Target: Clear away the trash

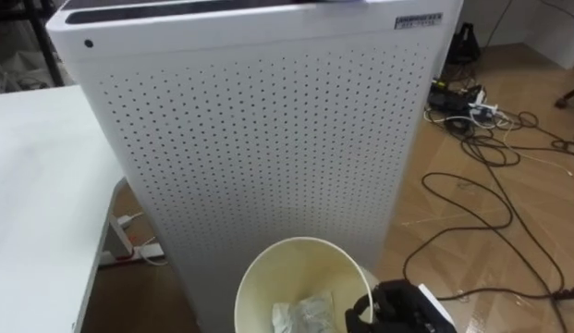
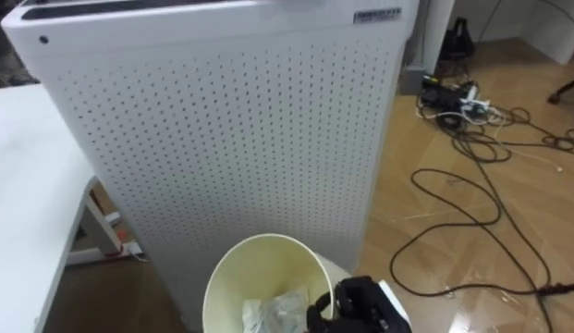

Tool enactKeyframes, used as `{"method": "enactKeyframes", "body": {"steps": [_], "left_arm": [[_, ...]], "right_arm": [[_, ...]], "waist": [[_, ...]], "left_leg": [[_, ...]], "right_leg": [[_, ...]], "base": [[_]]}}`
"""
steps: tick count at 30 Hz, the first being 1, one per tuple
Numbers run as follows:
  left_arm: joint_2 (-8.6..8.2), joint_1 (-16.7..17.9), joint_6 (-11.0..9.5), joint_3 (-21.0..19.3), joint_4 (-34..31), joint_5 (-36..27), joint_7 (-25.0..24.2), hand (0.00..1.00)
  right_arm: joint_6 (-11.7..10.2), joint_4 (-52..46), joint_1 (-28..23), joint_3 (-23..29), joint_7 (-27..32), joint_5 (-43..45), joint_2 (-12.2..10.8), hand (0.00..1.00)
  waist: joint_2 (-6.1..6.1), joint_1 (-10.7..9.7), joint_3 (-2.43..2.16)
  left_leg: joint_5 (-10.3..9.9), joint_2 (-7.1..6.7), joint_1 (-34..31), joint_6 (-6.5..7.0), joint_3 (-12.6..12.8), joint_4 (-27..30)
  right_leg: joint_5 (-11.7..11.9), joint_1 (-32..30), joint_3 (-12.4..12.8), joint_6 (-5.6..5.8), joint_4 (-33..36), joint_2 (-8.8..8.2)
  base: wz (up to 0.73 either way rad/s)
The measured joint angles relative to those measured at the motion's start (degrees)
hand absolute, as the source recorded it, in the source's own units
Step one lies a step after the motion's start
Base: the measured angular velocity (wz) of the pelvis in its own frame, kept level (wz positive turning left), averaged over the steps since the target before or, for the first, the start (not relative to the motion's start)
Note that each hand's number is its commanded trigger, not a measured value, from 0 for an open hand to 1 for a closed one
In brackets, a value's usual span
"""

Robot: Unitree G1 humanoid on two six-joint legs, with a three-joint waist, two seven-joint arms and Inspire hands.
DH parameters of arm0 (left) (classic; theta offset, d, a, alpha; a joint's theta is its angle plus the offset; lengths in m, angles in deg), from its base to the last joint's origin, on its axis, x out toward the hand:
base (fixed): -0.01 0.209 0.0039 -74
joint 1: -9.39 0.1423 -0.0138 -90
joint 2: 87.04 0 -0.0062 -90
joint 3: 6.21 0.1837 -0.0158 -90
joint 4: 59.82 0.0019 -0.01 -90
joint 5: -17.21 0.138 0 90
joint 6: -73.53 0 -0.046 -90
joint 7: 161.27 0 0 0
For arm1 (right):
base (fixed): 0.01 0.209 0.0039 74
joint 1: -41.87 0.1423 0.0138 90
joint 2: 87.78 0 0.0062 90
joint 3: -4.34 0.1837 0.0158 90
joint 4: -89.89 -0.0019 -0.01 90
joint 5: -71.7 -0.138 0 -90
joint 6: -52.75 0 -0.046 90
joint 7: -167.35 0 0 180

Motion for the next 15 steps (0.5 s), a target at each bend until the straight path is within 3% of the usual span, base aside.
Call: {"method": "enactKeyframes", "body": {"steps": [5,7,15], "left_arm": [[0.21,0.14,0.02,-1.83,-1.31,2.81,1.05,0.0],[0.54,0.49,0.07,-1.92,-4.73,5.85,2.12,0.0],[0.65,0.49,-1.69,-1.93,-14.1,8.87,6.75,0.0]], "right_arm": [[-0.01,-0.08,0.21,0.26,0.97,-0.37,0.03,1.0],[-0.06,-0.08,0.19,0.79,1.55,-0.25,0.09,1.0],[-0.22,-1.1,-0.03,0.81,2.58,0.25,0.35,1.0]], "waist": [[-1.31,-0.35,0.38],[-1.66,-1.16,0.34],[-0.94,-0.57,0.24]], "left_leg": [[0.18,0.67,2.38,-0.39,-0.07,-1.58],[0.16,0.67,2.5,-0.43,-1.35,-2.08],[0.27,0.76,2.66,-0.61,-2.2,-3.69]], "right_leg": [[0.1,3.3,-0.58,-0.15,-3.41,1.43],[0.3,4.92,-2.16,-0.16,-5.61,1.71],[1.76,6.65,-3.22,0.14,-9.88,2.54]], "base": [[-0.02],[0.27],[0.06]]}}
